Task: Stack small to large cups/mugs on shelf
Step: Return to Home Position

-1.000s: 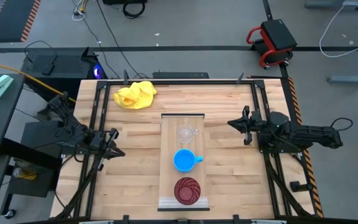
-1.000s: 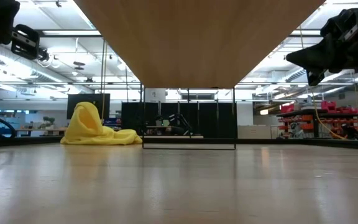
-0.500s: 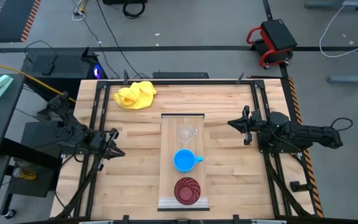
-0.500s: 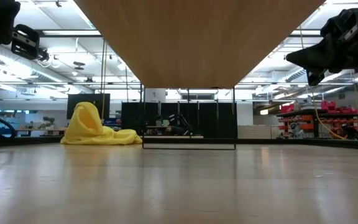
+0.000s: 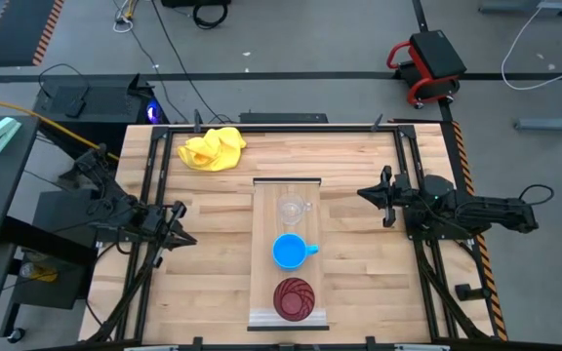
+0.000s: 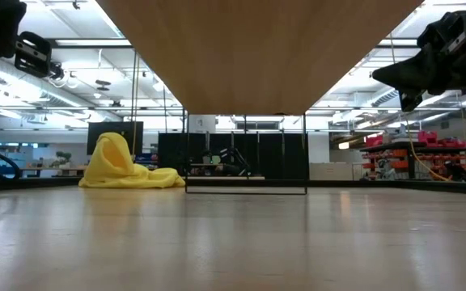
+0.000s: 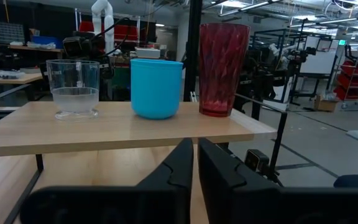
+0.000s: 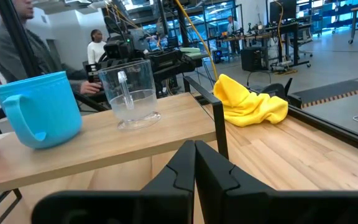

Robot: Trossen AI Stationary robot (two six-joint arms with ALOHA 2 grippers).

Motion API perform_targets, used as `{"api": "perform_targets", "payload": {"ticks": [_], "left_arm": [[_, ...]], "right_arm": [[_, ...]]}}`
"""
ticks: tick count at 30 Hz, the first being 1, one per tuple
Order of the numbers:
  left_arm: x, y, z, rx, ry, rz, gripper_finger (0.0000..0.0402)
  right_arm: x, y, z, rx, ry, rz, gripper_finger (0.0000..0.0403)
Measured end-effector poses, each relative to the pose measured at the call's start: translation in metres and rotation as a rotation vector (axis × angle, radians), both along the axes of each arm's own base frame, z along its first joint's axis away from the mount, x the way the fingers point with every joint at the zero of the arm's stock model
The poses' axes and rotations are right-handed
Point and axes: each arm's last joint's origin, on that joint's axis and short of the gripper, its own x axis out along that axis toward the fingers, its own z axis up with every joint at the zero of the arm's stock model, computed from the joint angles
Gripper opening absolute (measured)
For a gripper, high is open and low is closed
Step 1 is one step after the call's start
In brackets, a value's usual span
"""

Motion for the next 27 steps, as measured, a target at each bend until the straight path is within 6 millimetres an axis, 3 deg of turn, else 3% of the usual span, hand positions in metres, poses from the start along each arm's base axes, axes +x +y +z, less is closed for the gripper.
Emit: {"api": "perform_targets", "payload": {"ticks": [27], "left_arm": [[0.0000, 0.0000, 0.0000, 0.000, 0.000, 0.000, 0.0035]], "right_arm": [[0.0000, 0.0000, -0.0001, 0.000, 0.000, 0.000, 0.0013]]}}
